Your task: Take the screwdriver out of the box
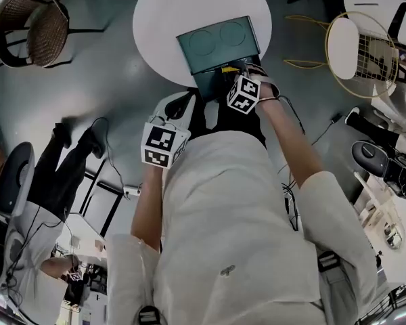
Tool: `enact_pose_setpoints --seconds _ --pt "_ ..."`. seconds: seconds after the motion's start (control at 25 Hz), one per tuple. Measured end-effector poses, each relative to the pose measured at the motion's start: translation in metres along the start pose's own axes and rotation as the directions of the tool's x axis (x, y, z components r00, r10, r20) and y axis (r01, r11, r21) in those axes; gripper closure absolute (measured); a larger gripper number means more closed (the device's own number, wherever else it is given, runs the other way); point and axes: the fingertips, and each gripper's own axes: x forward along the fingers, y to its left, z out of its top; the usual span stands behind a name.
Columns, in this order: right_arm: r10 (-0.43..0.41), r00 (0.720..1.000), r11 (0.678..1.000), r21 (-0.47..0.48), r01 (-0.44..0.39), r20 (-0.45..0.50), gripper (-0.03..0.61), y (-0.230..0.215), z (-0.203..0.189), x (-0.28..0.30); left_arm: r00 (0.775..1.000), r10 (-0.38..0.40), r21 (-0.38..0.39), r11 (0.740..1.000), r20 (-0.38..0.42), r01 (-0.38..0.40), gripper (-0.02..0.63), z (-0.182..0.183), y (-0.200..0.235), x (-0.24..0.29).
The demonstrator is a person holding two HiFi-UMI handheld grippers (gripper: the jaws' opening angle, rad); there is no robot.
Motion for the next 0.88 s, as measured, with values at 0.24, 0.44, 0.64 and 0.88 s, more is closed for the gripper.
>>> enact_pose_setpoints --seconds 0.24,0.44,0.64,0.88 --pt "0.002 0.999 0.996 -0.084 -0.005 -0.036 0.492 0.004 0.001 0.013 0.999 0.036 -0.019 0.999 0.013 -0.036 0.603 -0.004 0.006 -0.007" --pt "-0.008 0.999 0.991 -0.133 0.001 -0.046 0.494 0.007 0.002 0.009 0.998 0.058 -0.024 0.998 0.026 -0.057 0.603 -0.006 0.007 -0.012" --pt "0.006 0.999 0.991 -0.137 -0.013 -0.052 0.495 0.009 0.0 -0.01 0.998 0.041 -0.012 0.999 0.038 -0.04 0.603 -0.002 0.002 -0.009" --pt "0.011 1.0 0.998 -0.069 -0.012 -0.014 0.495 0.017 0.005 -0.043 0.998 -0.015 0.049 0.999 0.056 0.012 0.603 0.009 0.004 -0.002"
